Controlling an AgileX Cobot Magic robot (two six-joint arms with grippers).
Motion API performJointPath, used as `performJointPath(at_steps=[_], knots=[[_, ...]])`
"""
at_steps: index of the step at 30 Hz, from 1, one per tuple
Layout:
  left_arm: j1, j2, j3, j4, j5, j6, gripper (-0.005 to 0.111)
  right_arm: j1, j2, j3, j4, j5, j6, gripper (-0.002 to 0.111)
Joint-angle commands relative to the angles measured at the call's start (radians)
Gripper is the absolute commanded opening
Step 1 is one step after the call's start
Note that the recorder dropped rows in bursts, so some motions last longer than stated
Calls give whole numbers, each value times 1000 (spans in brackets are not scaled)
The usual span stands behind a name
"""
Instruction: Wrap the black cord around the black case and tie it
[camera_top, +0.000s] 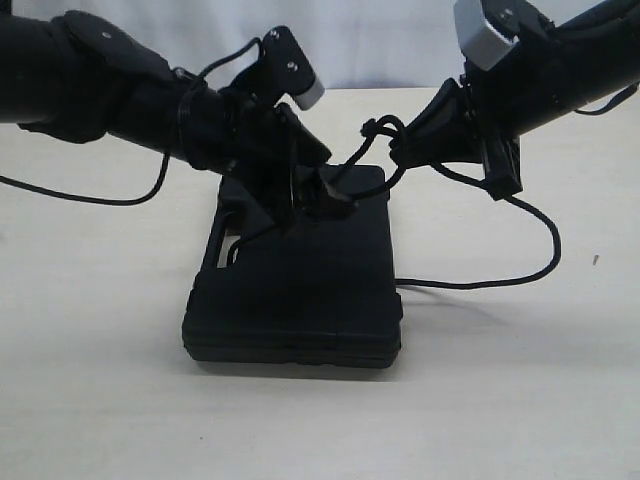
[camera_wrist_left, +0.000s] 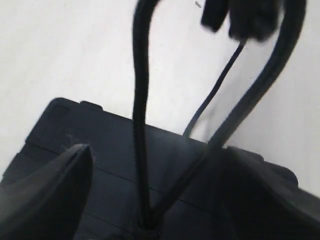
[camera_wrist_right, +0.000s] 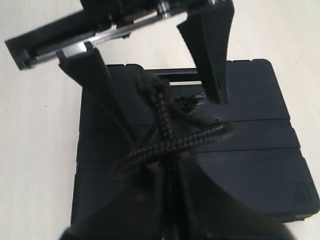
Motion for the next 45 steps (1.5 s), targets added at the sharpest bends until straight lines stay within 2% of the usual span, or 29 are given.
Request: performJointPath(at_steps=[1,9,16,21,26,35,40,45], knots=[[-6,-67,1,-10,-11,0,68,2,-7,5,9,10,14,4],[-6,-104,1,-12,-14,0,67,2,-7,5,9,10,24,4],[-6,-138,1,-50,55,4,67,2,-7,5,5,6,26,4],[-8,-164,1,-170,145,99,67,2,-7,5,5,6,24,4],[-30,-148,1,-169,161,125,67,2,-7,5,5,8,24,4],[-30,-104,1,-230,97,183,39,2,-7,5,5,10,30,4],[-30,-81,1,-318,94,274,38,2,-7,5,5,12,29,4],[-30,-75,1,-328,-9,285,38,2,-7,5,5,12,29,4]])
